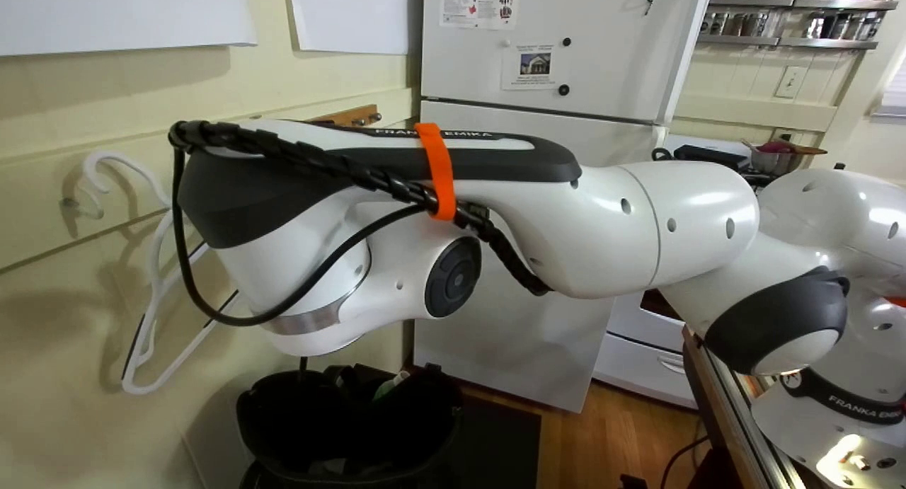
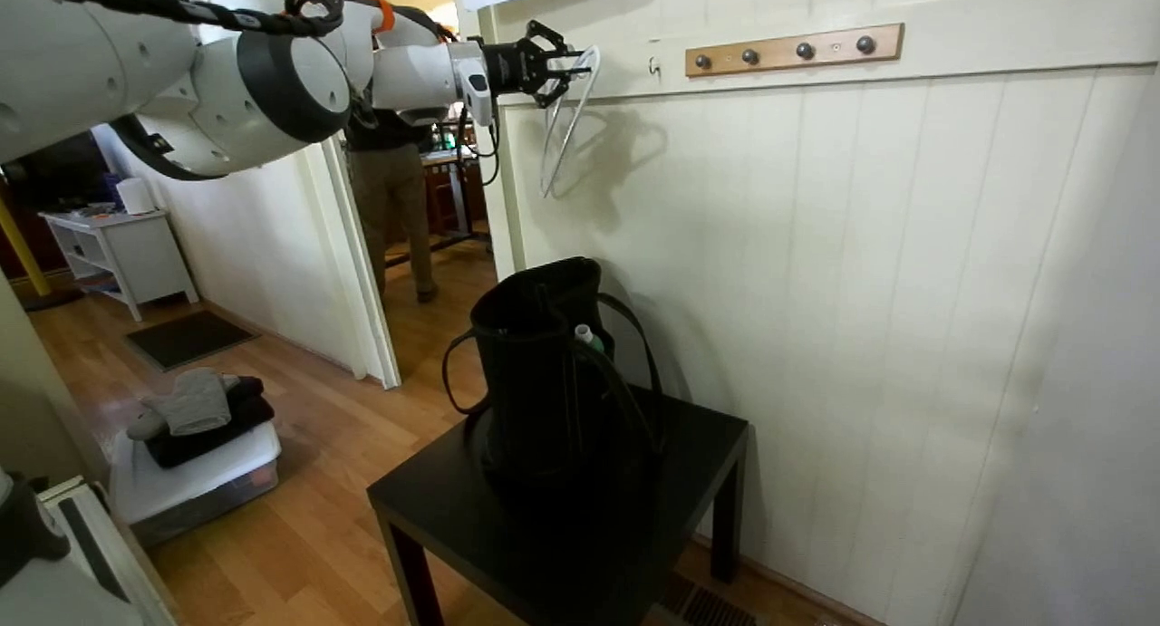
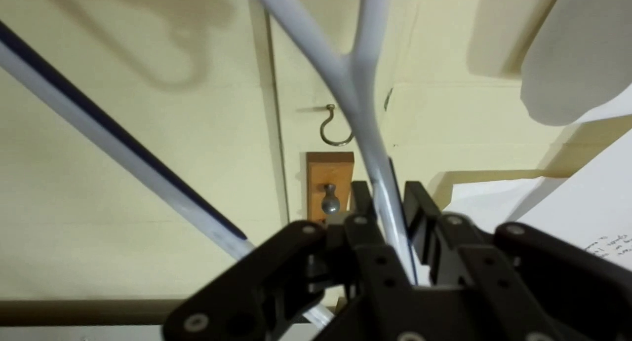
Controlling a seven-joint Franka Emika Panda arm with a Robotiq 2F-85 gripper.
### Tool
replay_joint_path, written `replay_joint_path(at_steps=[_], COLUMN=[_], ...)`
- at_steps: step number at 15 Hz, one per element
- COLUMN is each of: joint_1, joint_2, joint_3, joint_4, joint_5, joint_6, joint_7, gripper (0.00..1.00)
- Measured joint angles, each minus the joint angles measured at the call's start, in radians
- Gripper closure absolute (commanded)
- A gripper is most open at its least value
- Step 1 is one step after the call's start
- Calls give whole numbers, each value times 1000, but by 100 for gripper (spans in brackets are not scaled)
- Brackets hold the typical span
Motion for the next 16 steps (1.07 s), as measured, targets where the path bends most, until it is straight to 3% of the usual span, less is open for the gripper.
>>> replay_joint_path(at_steps=[3, 9, 16], joint_1=[16, 41, 62], joint_2=[0, 0, 0], joint_3=[-15, -215, -266], joint_4=[0, -11, -17], joint_5=[36, 202, 263], joint_6=[0, 0, 0], joint_7=[-41, -75, -118], gripper=[94, 94, 94])
